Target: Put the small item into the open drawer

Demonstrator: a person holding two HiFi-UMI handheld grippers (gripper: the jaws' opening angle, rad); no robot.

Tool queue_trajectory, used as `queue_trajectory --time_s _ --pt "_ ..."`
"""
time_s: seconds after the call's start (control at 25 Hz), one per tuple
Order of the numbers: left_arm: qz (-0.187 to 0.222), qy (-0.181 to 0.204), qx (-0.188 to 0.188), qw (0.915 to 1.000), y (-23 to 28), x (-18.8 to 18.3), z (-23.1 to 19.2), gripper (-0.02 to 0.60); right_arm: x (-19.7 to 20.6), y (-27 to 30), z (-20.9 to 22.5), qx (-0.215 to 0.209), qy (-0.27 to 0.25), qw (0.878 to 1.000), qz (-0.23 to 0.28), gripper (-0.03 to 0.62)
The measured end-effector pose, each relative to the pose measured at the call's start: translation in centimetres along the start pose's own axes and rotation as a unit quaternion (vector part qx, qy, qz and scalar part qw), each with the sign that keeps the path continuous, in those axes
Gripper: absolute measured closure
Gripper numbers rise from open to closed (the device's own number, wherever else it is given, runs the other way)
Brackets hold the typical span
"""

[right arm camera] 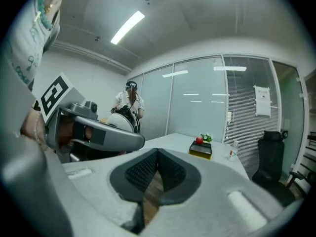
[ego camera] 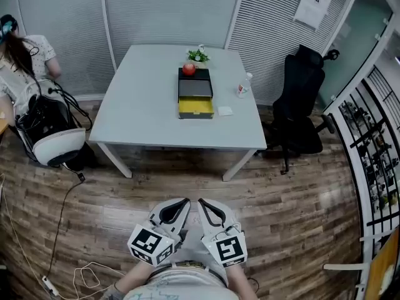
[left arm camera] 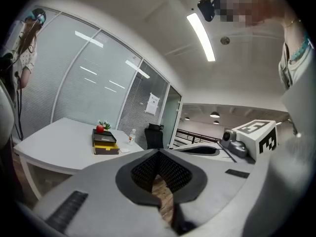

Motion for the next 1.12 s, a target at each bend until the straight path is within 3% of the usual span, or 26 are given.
queue_trajectory --time_s 0.32,0.56,1.12 --pt "-0.007 -0.011 0.008 0.9999 1.7 0.4 -0.7 0.584 0.2 1.0 1.6 0.002 0.004 1.000 -0.007 0.591" --pt "-0.009 -0.008 0.002 0.9999 4.6 -0.7 -3.7 0.584 -1.0 4.8 3.8 -0.012 0.006 1.000 -0.003 0.591" --pt "0.000 -0.007 -0.002 1.0000 14.8 -4.9 -11.4 0.584 -4.4 14.7 13.3 -0.022 -0.006 1.000 -0.001 0.591"
Point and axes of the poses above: the fingertips, and each gripper's own axes: y forward along the fingers, z to its right, x out of its underside, the point moved 5 cm from there along -y, backward along the fingers, and after that the axes turned 7 degrees about y, right-handed, at the moved point
